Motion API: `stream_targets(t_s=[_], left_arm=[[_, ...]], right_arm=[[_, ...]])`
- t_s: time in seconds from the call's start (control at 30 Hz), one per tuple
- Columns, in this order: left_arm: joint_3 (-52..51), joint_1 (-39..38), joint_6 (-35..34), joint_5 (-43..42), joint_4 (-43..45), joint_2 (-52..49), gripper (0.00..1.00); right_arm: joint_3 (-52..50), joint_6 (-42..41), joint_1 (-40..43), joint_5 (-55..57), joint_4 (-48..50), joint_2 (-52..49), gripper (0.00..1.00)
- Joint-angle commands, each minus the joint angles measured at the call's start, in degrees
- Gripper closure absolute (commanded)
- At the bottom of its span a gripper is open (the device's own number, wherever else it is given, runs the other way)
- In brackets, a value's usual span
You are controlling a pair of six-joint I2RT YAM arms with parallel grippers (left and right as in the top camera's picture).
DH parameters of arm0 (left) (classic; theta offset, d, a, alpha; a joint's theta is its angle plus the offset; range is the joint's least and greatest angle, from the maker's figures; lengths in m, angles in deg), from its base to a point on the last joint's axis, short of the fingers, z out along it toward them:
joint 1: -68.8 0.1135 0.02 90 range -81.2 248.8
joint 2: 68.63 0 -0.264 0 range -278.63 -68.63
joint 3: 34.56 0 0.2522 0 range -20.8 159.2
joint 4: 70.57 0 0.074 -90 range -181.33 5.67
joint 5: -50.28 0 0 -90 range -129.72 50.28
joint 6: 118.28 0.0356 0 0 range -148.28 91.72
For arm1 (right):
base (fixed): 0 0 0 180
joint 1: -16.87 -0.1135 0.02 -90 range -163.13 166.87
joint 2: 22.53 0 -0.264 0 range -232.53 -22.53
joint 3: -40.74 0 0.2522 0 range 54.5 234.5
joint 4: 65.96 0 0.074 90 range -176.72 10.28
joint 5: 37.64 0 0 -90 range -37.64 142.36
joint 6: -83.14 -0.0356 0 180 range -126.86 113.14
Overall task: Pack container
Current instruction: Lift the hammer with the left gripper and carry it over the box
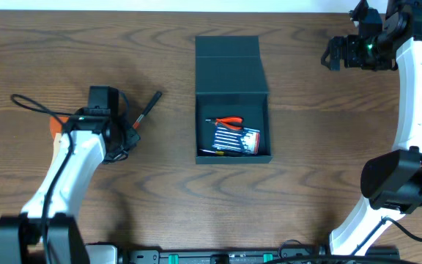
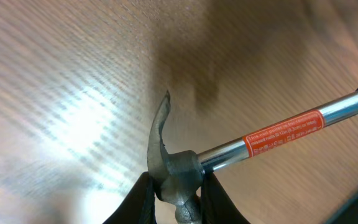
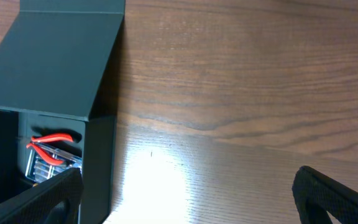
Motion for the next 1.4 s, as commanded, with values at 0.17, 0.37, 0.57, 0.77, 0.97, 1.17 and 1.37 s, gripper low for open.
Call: stream_targets(t_s=[0.17, 0.37, 0.57, 0.77, 0.97, 1.17, 1.37], left_arm=[[12.5, -4.0, 17.8, 0.4, -10.3, 8.0, 0.94], [27.7, -11.1, 26.0, 0.5, -18.9, 7.9, 0.95], [33.4, -19.3, 32.4, 0.5, -17.0, 6.9, 0.94], [33.4, -27.2, 35.1, 0.5, -13.4, 0.3, 0.94], [33.4, -29.3, 36.1, 0.4, -9.8, -8.7, 0.94], [33.3, -29.2, 36.3, 0.4, -7.8, -15.6, 0.94], [33.3, -29.2, 36.3, 0.4, -7.0, -19.3, 0.94]], right_arm=[[0.1, 0.5, -0.4, -0.8, -0.3, 0.4, 0.01], [0.1, 0.5, -0.3, -0.2, -0.3, 0.4, 0.01], [0.1, 0.4, -0.3, -0.2, -0.3, 0.4, 0.01], [0.1, 0.5, -0.3, -0.2, -1.1, 0.4, 0.01], [0.1, 0.5, -0.3, -0.2, -1.8, 0.4, 0.01], [0.1, 0.5, -0.3, -0.2, -1.9, 0.4, 0.01], [0.1, 0.5, -0.3, -0.2, -2.1, 0.4, 0.01]])
